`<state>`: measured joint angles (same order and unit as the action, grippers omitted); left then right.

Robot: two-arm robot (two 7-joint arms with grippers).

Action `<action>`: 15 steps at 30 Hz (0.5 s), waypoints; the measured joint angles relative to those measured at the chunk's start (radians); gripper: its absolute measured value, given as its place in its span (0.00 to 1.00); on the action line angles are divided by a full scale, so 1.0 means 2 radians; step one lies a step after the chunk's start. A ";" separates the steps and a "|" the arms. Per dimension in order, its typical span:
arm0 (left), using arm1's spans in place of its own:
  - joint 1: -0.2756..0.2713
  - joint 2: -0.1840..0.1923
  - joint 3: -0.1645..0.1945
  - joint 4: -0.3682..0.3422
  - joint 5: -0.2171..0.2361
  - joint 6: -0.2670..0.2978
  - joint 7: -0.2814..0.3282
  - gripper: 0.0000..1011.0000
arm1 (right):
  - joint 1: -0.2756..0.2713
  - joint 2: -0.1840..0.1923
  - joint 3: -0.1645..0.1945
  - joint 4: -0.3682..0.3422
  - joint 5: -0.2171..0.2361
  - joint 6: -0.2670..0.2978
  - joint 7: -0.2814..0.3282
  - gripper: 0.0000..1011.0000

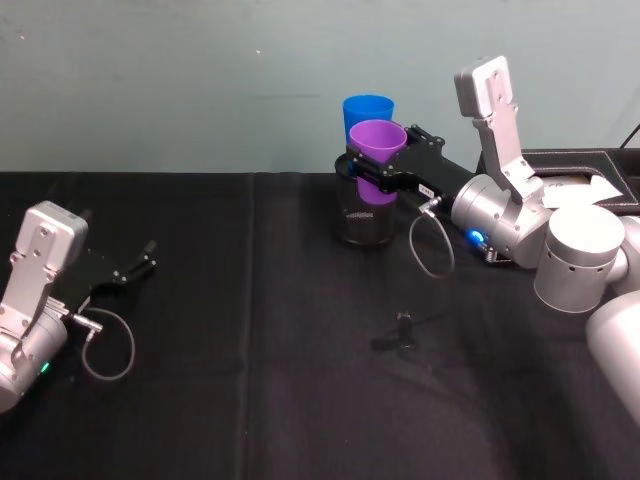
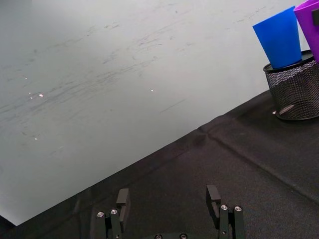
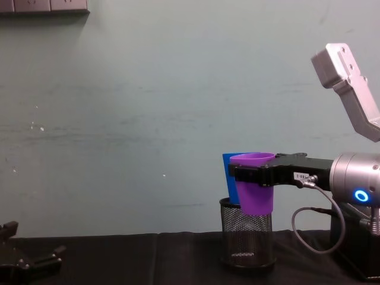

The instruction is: Pick up one cup with a gripper and tap it against the other cup.

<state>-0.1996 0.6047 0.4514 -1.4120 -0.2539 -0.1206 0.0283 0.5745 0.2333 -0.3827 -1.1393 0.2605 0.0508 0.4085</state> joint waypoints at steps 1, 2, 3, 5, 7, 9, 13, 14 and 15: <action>0.000 0.000 0.000 0.000 0.000 0.000 0.000 0.99 | 0.000 0.000 0.000 0.000 0.000 0.000 0.000 0.73; 0.000 0.000 0.000 0.000 0.000 0.000 0.000 0.99 | 0.000 0.000 0.000 0.000 0.000 0.000 0.000 0.73; 0.000 0.000 0.000 0.000 0.000 0.000 0.000 0.99 | 0.000 0.000 0.000 0.000 0.000 0.000 0.000 0.73; 0.000 0.000 0.000 0.000 0.000 0.000 0.000 0.99 | 0.000 0.000 0.000 0.000 0.000 0.000 0.000 0.73; 0.000 0.000 0.000 0.000 0.000 0.000 0.000 0.99 | 0.000 0.000 0.000 0.000 0.000 0.000 0.000 0.73; 0.000 0.000 0.000 0.000 0.000 0.000 0.000 0.99 | 0.000 0.000 0.000 0.000 0.000 0.000 0.000 0.73; 0.000 0.000 0.000 0.000 0.000 0.000 0.000 0.99 | 0.000 0.000 0.000 0.000 0.000 0.000 0.000 0.73; 0.000 0.000 0.000 0.000 0.000 0.000 0.000 0.99 | 0.000 0.000 0.000 0.000 0.000 0.000 0.000 0.73; 0.000 0.000 0.000 0.000 0.000 0.000 0.000 0.99 | 0.000 0.000 0.000 0.000 0.000 0.000 0.000 0.73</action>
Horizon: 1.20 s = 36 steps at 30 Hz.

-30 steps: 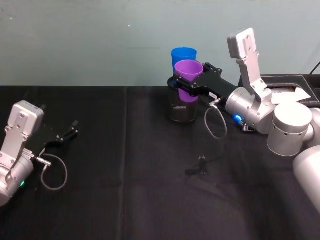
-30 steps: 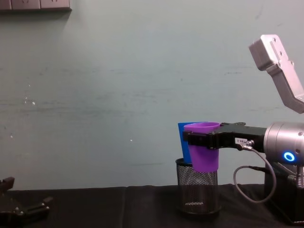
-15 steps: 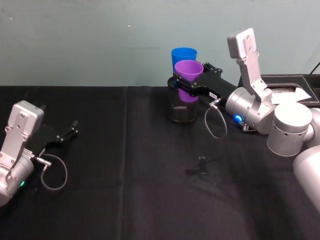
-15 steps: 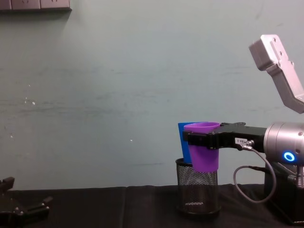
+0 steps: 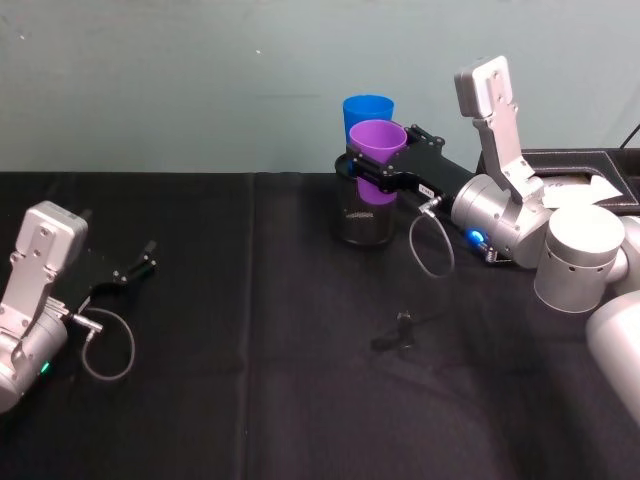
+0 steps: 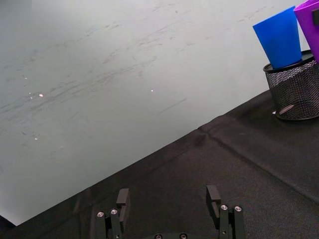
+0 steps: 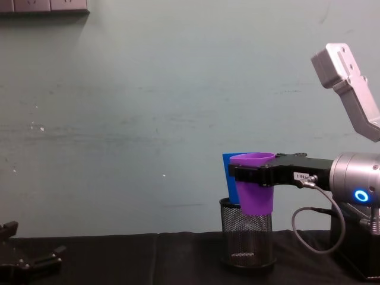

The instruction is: Pick up one cup with a gripper and tap it against the other cup.

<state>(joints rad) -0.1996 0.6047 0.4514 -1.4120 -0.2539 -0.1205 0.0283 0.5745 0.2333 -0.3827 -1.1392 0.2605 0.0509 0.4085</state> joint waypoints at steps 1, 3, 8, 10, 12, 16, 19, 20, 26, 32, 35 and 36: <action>0.000 0.000 0.000 0.000 0.000 0.000 0.000 0.99 | 0.000 0.000 0.000 0.000 0.000 0.000 0.000 0.73; 0.000 0.000 0.000 0.000 0.000 0.000 0.000 0.99 | 0.000 0.000 0.000 -0.001 0.000 0.000 0.000 0.73; 0.000 0.000 0.000 0.000 0.000 0.000 0.000 0.99 | -0.006 0.003 -0.001 -0.012 0.002 0.001 0.003 0.73; 0.000 0.000 0.000 0.000 0.000 0.000 0.000 0.99 | -0.009 0.005 -0.001 -0.016 0.003 0.003 0.004 0.73; 0.000 0.000 0.000 0.000 0.000 0.000 0.000 0.99 | -0.013 0.007 -0.002 -0.024 0.004 0.006 0.005 0.73; 0.000 0.000 0.000 0.000 0.000 0.000 0.000 0.99 | -0.022 0.010 -0.003 -0.039 0.007 0.011 0.006 0.73; 0.000 0.000 0.000 0.000 0.000 0.000 0.000 0.99 | -0.029 0.012 -0.004 -0.050 0.010 0.015 0.008 0.73; 0.000 0.000 0.000 0.000 0.000 0.000 0.000 0.99 | -0.032 0.014 -0.004 -0.054 0.011 0.016 0.008 0.73; 0.000 0.000 0.000 0.000 0.000 0.000 0.000 0.99 | -0.041 0.019 -0.004 -0.069 0.018 0.019 0.008 0.73; 0.000 0.000 0.000 0.000 0.000 0.000 0.000 0.99 | -0.047 0.023 -0.004 -0.076 0.024 0.019 0.009 0.73; 0.000 0.000 0.000 0.000 0.000 0.000 0.000 0.99 | -0.053 0.027 -0.004 -0.086 0.029 0.019 0.009 0.73; 0.000 0.000 0.000 0.000 0.000 0.000 0.000 0.99 | -0.054 0.028 -0.004 -0.087 0.029 0.019 0.010 0.73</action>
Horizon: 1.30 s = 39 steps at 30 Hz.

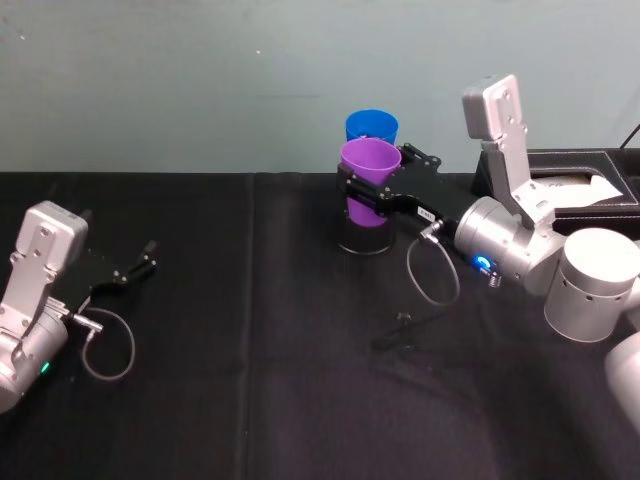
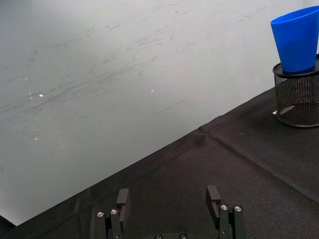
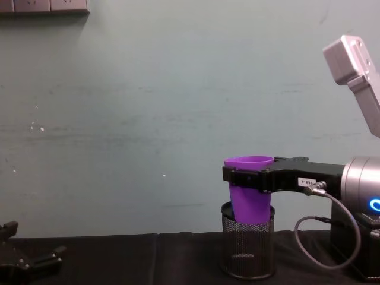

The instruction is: Pick up one cup with a gripper and tap it against the other cup.

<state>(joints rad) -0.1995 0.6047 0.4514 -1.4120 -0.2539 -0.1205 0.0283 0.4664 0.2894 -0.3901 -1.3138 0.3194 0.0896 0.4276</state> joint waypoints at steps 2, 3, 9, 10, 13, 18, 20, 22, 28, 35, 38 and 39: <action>0.000 0.000 0.000 0.000 0.000 0.000 0.000 0.99 | -0.003 0.002 0.000 -0.004 0.001 0.000 0.000 0.73; 0.000 0.000 0.000 0.000 0.000 0.000 0.000 0.99 | -0.007 0.005 0.000 -0.009 0.003 0.000 0.002 0.73; 0.000 0.000 0.000 0.000 0.000 0.000 0.000 0.99 | -0.022 0.015 -0.001 -0.032 0.010 0.002 0.003 0.73; 0.000 0.000 0.000 0.000 0.000 0.000 0.000 0.99 | -0.024 0.016 -0.001 -0.035 0.010 0.002 0.004 0.73; 0.000 0.000 0.000 0.000 0.000 0.000 0.000 0.99 | -0.031 0.021 -0.003 -0.046 0.014 0.003 0.006 0.73; 0.000 0.000 0.000 0.000 0.000 0.000 0.000 0.99 | -0.044 0.030 -0.005 -0.062 0.017 0.003 0.007 0.73; 0.000 0.000 0.000 0.000 0.000 0.000 0.000 0.99 | -0.050 0.035 -0.006 -0.070 0.018 0.003 0.007 0.73; 0.000 0.000 0.000 0.000 0.000 0.000 0.000 0.99 | -0.058 0.040 -0.007 -0.078 0.019 0.001 0.008 0.73; 0.000 0.000 0.000 0.000 0.000 0.000 0.000 0.99 | -0.078 0.052 -0.007 -0.093 0.023 -0.010 0.013 0.73; 0.000 0.000 0.000 0.000 0.000 0.000 0.000 0.99 | -0.106 0.061 -0.009 -0.095 0.020 -0.039 0.014 0.73; 0.000 0.000 0.000 0.000 0.000 0.000 0.000 0.99 | -0.118 0.062 -0.010 -0.087 0.015 -0.057 0.014 0.73; 0.000 0.000 0.000 0.000 0.000 0.000 0.000 0.99 | -0.124 0.061 -0.011 -0.082 0.011 -0.068 0.012 0.73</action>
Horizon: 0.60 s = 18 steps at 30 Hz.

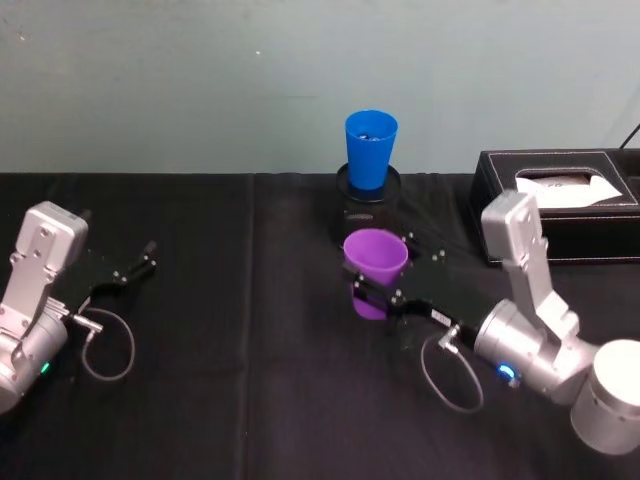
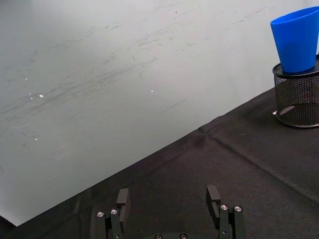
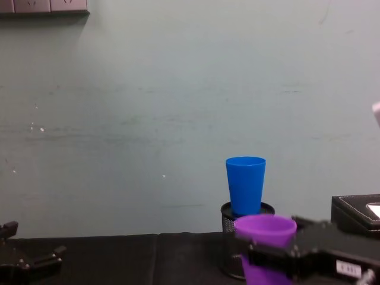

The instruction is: Pick up one cup with a gripper and tap it against the other cup.

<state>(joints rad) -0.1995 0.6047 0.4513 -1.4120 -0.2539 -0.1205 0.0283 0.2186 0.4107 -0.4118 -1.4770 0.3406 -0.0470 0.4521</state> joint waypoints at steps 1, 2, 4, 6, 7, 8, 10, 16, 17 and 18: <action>0.000 0.000 0.000 0.000 0.000 0.000 0.000 0.99 | -0.002 -0.001 0.000 0.003 -0.002 -0.004 -0.001 0.73; 0.000 0.000 0.000 0.000 0.000 0.000 0.000 0.99 | -0.003 -0.002 -0.001 0.006 -0.004 -0.009 -0.001 0.73; 0.000 0.000 0.000 0.000 0.000 0.000 0.000 0.99 | -0.007 -0.005 -0.001 0.018 -0.010 -0.021 -0.002 0.73; 0.000 0.000 0.000 0.000 0.000 0.000 0.000 0.99 | -0.009 -0.010 -0.001 0.029 -0.017 -0.033 -0.004 0.73; 0.000 0.000 0.000 0.000 0.000 0.000 0.000 0.99 | -0.010 -0.011 -0.001 0.033 -0.019 -0.037 -0.004 0.73; 0.000 0.000 0.000 0.000 0.000 0.000 0.000 0.99 | -0.010 -0.015 -0.001 0.040 -0.023 -0.044 -0.005 0.73; 0.000 0.000 0.000 0.000 0.000 0.000 0.000 0.99 | -0.010 -0.018 -0.001 0.046 -0.026 -0.050 -0.005 0.73; 0.000 0.000 0.000 0.000 0.000 0.000 0.000 0.99 | -0.012 -0.025 0.000 0.059 -0.036 -0.066 -0.002 0.73; 0.000 0.000 0.000 0.000 0.000 0.000 0.000 0.99 | -0.013 -0.026 0.001 0.060 -0.037 -0.067 -0.001 0.73; 0.000 0.000 0.000 0.000 0.000 0.000 0.000 0.99 | -0.013 -0.026 0.001 0.060 -0.037 -0.069 -0.001 0.73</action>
<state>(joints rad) -0.1996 0.6047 0.4514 -1.4120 -0.2539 -0.1205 0.0283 0.1918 0.3589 -0.4093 -1.3565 0.2660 -0.1850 0.4502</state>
